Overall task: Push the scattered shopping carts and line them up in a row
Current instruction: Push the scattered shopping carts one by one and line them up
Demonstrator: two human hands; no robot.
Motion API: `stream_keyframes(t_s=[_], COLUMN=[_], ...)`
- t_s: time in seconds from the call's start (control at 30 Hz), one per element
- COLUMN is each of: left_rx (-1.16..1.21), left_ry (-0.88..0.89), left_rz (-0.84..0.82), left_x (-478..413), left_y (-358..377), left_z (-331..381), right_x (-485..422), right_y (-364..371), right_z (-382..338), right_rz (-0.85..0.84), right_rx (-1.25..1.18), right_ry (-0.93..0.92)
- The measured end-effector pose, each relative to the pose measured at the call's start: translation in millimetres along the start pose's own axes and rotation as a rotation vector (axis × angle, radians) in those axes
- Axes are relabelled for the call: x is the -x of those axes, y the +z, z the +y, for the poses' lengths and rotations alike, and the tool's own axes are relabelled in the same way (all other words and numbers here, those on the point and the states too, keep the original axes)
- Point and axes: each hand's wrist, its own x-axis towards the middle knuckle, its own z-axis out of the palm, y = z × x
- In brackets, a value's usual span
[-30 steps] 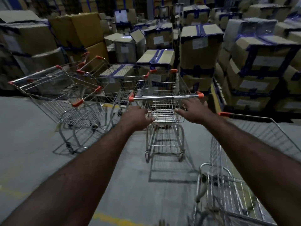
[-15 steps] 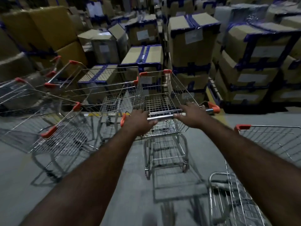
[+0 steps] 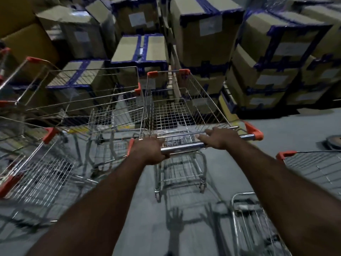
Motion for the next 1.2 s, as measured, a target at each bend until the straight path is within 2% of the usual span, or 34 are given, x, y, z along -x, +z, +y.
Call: stream_keyframes(t_s=[0.37,0.63,0.87,1.2], left_rx=[-0.009,0.016,-0.012,0.059], left_ry=[0.085,0.095,0.095,0.005], left_rz=[-0.003,-0.018,-0.07,-0.105], left_x=[-75.5,-106.1,-62.1,61.7], left_y=[-17.9,-38.3,-29.8,16.5], left_z=[-28.5,-15.1,-17.1,12.5], right_x=[-26.8,-52.7,-11.8,89.5], right_y=[-8.5,-18.9,-2.0,46.5], right_z=[-1.5,14.8,4.3,11.4], right_rz=[0.094,0.187,0.221,0.221], right_rx=[-0.085,-0.013,-0.05,-0.046], right_ry=[0.09,0.073,0.037,-0.076])
